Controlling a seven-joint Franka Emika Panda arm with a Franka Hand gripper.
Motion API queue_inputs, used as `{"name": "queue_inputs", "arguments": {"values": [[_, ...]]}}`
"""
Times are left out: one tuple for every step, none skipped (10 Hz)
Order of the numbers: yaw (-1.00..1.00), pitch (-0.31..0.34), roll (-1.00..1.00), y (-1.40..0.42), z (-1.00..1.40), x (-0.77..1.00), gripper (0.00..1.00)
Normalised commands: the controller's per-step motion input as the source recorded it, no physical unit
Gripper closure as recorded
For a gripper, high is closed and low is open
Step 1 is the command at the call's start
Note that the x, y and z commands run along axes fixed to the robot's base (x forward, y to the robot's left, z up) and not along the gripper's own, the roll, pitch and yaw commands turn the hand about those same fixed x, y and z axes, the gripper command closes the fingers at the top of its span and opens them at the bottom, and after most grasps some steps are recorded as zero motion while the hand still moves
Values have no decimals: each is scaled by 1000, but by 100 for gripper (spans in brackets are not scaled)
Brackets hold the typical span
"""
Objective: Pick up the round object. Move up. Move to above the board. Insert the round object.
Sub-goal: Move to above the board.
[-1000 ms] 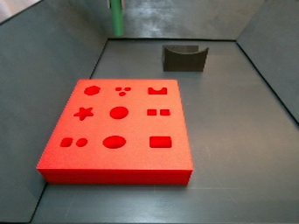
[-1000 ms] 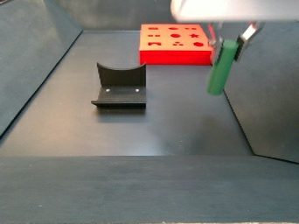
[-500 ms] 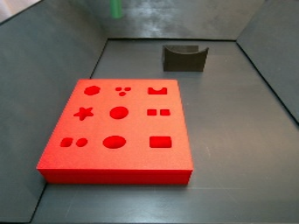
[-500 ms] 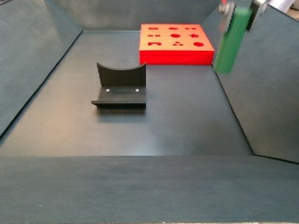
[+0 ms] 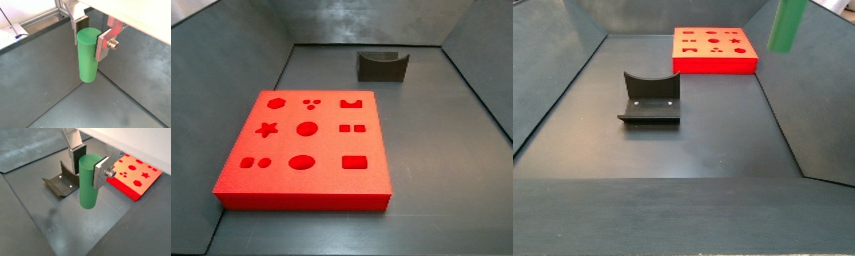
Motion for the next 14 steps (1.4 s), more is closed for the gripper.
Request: {"name": "queue_inputs", "arguments": {"values": [[-5, 86, 12, 43, 952, -1, 100], [-5, 88, 11, 39, 844, -1, 100], [-2, 90, 9, 28, 572, 1, 100], [-1, 90, 10, 23, 409, 2, 100], [0, 89, 11, 20, 249, 3, 100], [-327, 203, 204, -1000, -2, 299, 100], [-319, 194, 205, -1000, -8, 300, 100], [-131, 147, 121, -1000, -3, 304, 100], [-84, 130, 58, -1000, -2, 307, 100], [-41, 121, 9, -1000, -1, 313, 100], [-19, 117, -11, -1000, 1, 322, 100], [-7, 119, -6, -1000, 3, 327, 100], [1, 117, -1, -1000, 5, 332, 100], [3, 117, -9, -1000, 8, 340, 100]]}}
